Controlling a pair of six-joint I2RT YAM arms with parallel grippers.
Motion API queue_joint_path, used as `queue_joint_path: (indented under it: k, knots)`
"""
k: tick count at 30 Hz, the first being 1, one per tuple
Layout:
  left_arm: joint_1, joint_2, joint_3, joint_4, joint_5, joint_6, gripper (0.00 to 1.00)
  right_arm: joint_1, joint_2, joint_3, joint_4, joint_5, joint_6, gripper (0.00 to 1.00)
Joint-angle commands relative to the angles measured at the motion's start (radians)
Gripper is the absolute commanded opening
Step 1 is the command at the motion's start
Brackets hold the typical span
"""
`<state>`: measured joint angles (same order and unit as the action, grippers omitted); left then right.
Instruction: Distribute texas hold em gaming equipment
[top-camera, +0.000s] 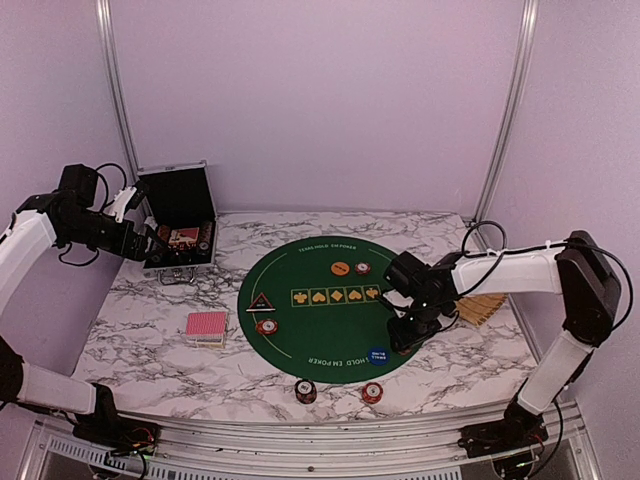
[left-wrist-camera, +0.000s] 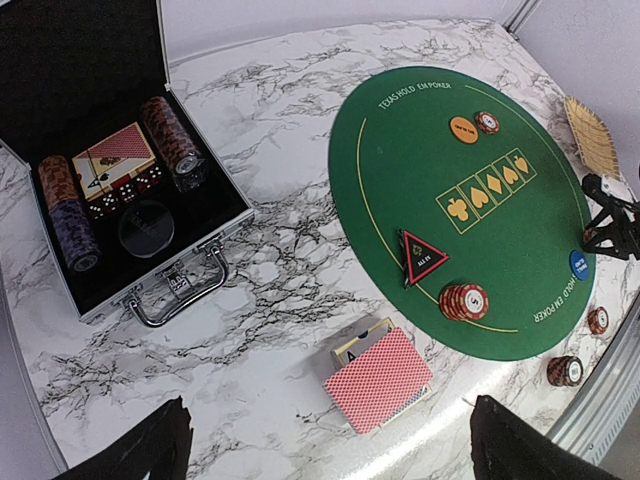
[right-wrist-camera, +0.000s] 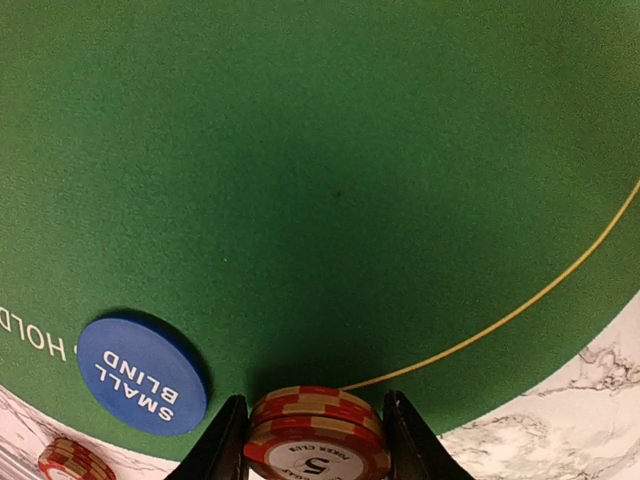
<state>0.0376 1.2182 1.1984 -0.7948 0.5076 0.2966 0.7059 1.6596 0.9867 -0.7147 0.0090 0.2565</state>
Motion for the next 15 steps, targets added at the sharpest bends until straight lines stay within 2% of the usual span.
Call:
queue_joint_path:
  k: [1, 3, 9, 15]
  knots:
    - [0.003, 0.000, 0.023, -0.035, 0.017, 0.011, 0.99, -0.015, 0.020, -0.006, 0.062, 0.002, -0.011, 0.18]
    - [0.003, 0.002, 0.024, -0.035, 0.017, 0.011, 0.99, -0.016, 0.029, -0.012, 0.067, 0.002, -0.008, 0.22]
    - [0.003, 0.005, 0.025, -0.034, 0.014, 0.014, 0.99, -0.016, 0.035, -0.029, 0.067, 0.013, -0.001, 0.51]
    - [0.003, 0.005, 0.024, -0.035, 0.016, 0.014, 0.99, -0.017, 0.017, 0.000, 0.026, 0.062, 0.013, 0.55]
